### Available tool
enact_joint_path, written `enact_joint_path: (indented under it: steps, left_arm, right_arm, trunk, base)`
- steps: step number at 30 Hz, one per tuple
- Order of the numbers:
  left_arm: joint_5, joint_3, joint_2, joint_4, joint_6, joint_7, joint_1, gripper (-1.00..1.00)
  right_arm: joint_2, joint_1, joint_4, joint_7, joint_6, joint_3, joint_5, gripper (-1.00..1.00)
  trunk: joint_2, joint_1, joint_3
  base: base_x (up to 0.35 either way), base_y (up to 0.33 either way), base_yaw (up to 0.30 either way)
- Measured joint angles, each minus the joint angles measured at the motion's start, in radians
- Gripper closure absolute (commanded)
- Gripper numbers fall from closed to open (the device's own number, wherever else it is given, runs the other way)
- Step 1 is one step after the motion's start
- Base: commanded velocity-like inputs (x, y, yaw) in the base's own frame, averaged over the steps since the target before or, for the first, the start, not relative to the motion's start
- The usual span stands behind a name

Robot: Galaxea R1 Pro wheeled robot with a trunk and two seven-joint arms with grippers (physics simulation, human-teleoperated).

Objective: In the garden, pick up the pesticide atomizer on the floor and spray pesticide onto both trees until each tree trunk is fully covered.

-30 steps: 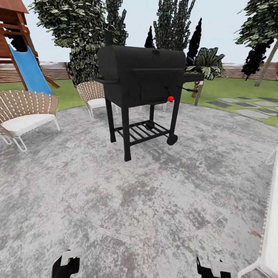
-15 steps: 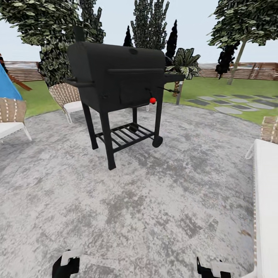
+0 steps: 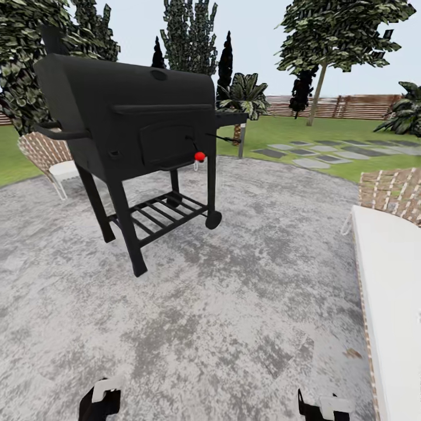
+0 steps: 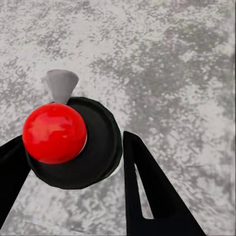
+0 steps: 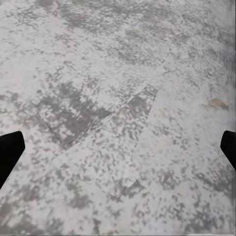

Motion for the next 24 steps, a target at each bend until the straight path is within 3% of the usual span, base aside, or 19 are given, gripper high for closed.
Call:
enact_joint_path:
  steps: [13, 24]
  left_arm:
    - [0.000, 0.000, 0.000, 0.001, -0.001, 0.002, 0.000, 1.00]
    - [0.000, 0.000, 0.000, 0.001, -0.002, 0.003, 0.000, 1.00]
  right_arm:
    - [0.000, 0.000, 0.000, 0.000, 0.000, 0.000, 0.000, -1.00]
    - [0.000, 0.000, 0.001, 0.000, 0.000, 0.000, 0.000, -1.00]
  trunk:
    - [0.000, 0.000, 0.000]
    - [0.000, 0.000, 0.000]
  base:
    - [0.339, 0.103, -0.300]
    - [0.339, 0.014, -0.300]
